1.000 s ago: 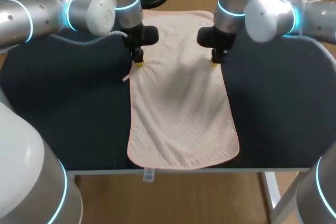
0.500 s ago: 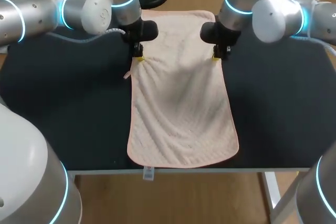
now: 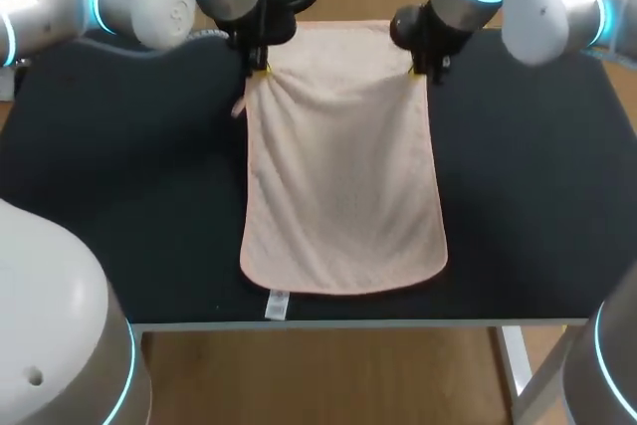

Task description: Fold the towel

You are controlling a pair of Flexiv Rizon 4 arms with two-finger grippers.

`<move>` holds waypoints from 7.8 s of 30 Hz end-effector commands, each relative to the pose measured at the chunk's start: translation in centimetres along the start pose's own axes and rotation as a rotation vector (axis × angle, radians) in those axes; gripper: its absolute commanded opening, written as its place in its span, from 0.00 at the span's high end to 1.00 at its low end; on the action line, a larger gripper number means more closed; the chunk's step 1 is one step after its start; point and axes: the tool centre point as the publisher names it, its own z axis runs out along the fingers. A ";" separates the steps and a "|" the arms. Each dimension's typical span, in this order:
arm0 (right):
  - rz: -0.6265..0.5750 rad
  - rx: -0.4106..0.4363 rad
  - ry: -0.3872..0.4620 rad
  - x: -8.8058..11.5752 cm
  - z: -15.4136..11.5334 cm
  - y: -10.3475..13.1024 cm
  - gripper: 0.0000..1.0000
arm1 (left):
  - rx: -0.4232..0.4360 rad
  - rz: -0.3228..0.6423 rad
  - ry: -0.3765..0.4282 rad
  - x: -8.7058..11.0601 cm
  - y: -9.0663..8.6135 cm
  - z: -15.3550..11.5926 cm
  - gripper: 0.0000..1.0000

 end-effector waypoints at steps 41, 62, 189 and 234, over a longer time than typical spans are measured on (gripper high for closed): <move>-0.272 -0.078 -0.762 -19.1 -29.8 7.6 1.00 | -0.189 0.189 -0.682 -19.4 -2.3 -31.4 1.00; -0.285 -0.018 -0.746 -24.8 -26.3 7.9 1.00 | -0.254 0.259 -0.643 -24.5 -2.1 -27.8 1.00; 0.208 0.092 -0.137 -4.1 3.5 -3.0 0.00 | 0.551 0.018 0.080 -0.5 4.1 -1.2 0.00; 0.061 0.067 -0.071 -0.4 1.0 -2.3 0.00 | 0.645 -0.134 0.156 5.2 6.8 -3.5 0.00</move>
